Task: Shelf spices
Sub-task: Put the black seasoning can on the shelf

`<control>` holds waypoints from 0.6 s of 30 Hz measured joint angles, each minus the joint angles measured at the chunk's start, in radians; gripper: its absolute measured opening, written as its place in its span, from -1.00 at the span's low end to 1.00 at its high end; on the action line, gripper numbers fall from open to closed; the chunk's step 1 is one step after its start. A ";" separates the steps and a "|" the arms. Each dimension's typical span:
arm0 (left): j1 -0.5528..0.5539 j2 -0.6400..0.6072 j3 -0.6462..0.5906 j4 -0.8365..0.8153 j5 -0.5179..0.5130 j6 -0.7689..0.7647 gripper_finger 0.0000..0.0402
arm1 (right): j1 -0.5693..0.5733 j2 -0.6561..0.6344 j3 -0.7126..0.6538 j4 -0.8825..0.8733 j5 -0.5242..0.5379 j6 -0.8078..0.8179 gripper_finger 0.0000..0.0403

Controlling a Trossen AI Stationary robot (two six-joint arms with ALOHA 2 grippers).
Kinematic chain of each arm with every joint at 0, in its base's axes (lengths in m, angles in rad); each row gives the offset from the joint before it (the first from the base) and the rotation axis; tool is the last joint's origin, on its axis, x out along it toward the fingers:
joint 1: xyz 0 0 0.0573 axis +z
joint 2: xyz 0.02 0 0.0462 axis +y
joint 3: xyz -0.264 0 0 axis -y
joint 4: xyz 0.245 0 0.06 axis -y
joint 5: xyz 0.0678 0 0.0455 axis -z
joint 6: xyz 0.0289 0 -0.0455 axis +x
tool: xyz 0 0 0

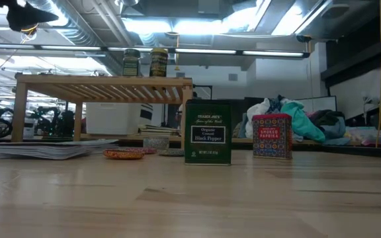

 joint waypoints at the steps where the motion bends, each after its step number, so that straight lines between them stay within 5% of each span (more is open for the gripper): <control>1: 0.000 0.002 -0.009 -0.005 0.002 -0.043 0.78 | 0.017 -0.008 0.000 -0.012 0.020 0.008 0.66; 8: 0.000 0.066 -0.155 0.017 0.124 -0.273 0.78 | 0.118 -0.069 0.000 -0.123 0.212 0.074 0.66; 18: 0.000 0.450 -0.336 0.378 0.338 -0.181 0.78 | 0.264 -0.152 -0.074 -0.167 0.339 0.155 0.66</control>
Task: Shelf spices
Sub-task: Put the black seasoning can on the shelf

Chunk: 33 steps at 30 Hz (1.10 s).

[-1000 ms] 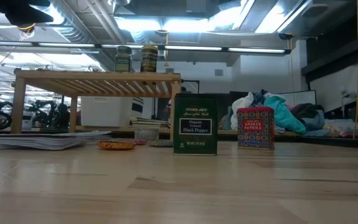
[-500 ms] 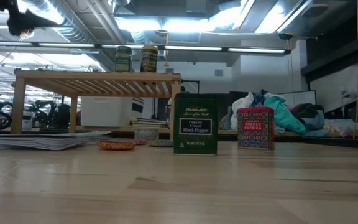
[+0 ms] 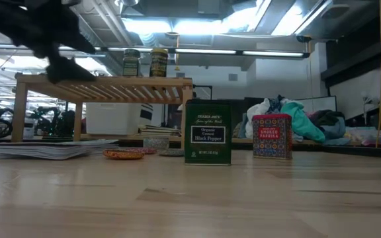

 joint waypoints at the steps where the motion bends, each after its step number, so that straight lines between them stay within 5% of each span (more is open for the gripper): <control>1: -0.002 0.045 0.000 0.042 0.022 0.008 0.78 | 0.011 -0.010 -0.014 -0.008 0.017 0.012 0.66; 11: -0.156 0.423 0.013 0.467 0.123 0.141 0.78 | 0.064 -0.127 -0.191 -0.026 0.151 0.104 0.66; 22: -0.321 0.710 0.119 0.486 -0.113 0.243 0.78 | 0.061 -0.258 -0.351 0.017 0.114 0.148 0.66; 33: -0.321 1.014 0.135 0.831 -0.124 0.228 0.78 | 0.061 -0.329 -0.496 0.069 0.041 0.151 0.66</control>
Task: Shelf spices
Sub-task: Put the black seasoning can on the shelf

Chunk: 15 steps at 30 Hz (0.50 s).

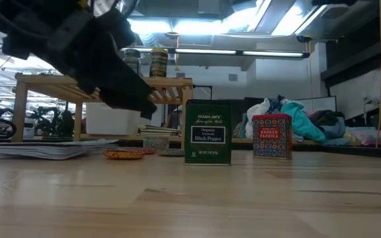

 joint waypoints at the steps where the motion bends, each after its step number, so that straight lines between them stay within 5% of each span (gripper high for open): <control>1: 0.000 0.023 0.009 0.014 0.000 0.000 0.78 | 0.000 -0.002 -0.011 0.002 0.000 0.004 0.66; 15: 0.015 0.173 0.149 0.019 0.011 0.089 0.78 | 0.000 -0.008 -0.069 0.016 -0.008 0.008 0.66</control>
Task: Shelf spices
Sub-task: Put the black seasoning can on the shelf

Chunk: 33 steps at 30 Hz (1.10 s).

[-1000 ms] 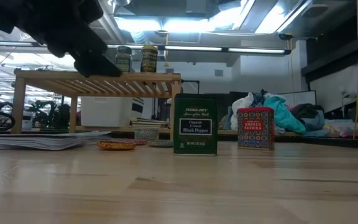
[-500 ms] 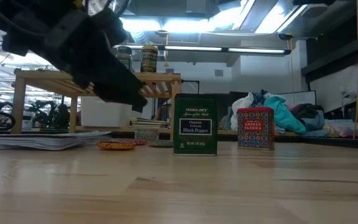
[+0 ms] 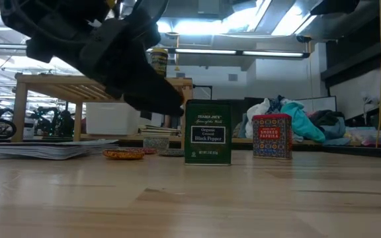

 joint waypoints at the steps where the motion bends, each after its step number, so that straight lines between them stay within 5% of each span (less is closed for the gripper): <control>1: 0.004 0.000 0.003 0.000 0.000 0.001 0.78 | 0.000 0.000 0.000 0.003 0.000 0.000 0.66; 19: 0.050 0.006 0.022 0.055 0.051 -0.031 0.78 | 0.000 0.000 0.000 0.042 0.000 -0.023 0.66; 33: 0.053 0.139 0.114 0.075 0.123 -0.045 0.76 | 0.000 0.000 0.000 0.040 -0.008 -0.027 0.66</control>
